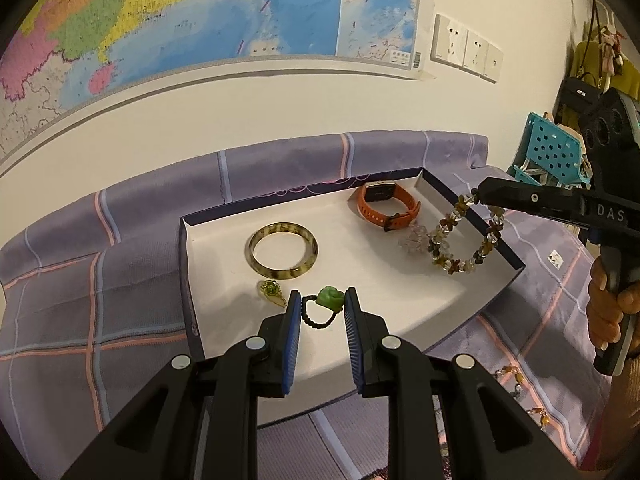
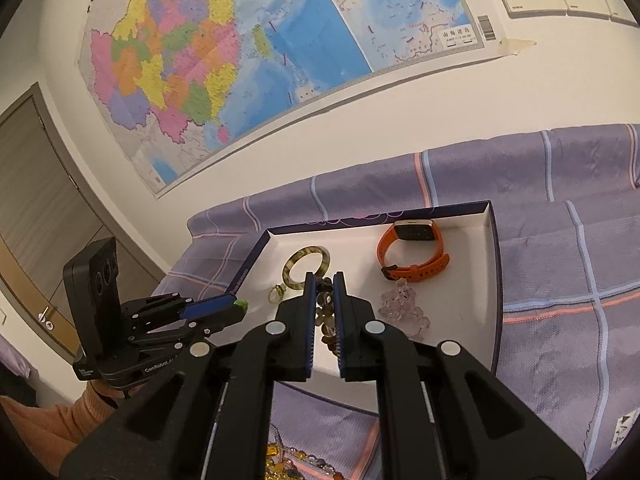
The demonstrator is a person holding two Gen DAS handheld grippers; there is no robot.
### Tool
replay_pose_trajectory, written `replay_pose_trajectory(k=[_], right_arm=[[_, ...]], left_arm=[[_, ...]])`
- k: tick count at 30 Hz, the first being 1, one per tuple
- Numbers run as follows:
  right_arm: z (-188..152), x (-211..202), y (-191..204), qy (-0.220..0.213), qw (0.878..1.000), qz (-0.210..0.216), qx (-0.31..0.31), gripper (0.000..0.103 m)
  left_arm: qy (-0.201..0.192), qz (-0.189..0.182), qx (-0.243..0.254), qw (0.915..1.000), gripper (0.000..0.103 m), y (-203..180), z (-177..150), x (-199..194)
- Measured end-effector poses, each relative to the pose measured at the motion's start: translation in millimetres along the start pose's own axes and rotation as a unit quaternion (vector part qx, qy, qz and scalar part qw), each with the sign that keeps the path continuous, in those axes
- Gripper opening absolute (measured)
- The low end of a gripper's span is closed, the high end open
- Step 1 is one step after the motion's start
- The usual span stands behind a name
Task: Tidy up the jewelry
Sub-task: 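Carry the amber bracelet over the tray with the right tool while the left tool carries the ring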
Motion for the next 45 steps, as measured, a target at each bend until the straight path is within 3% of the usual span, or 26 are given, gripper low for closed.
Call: replay_pose_trajectory(k=[24, 45], right_arm=[[1, 20, -9, 0.013, 1.000, -0.012, 0.001, 0.009], [-9, 48, -63, 0.034, 0.996, -0.067, 0.048, 0.012]], left_arm=[[0.028, 0.016, -0.007, 0.9994, 0.020, 9, 0, 27], [0.066, 0.037, -0.017, 0.9970, 0.021, 19, -5, 65]])
Point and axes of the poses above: each gripper's, at about its wrist camera, not at the fingertips, and x roughly the way its jaws point, y to its left, z to its top, the point moved 2 cm from there along x, roughly the way its jaws point, and after that the axes turned 13 degrees about -y, right-handed, at the moved point
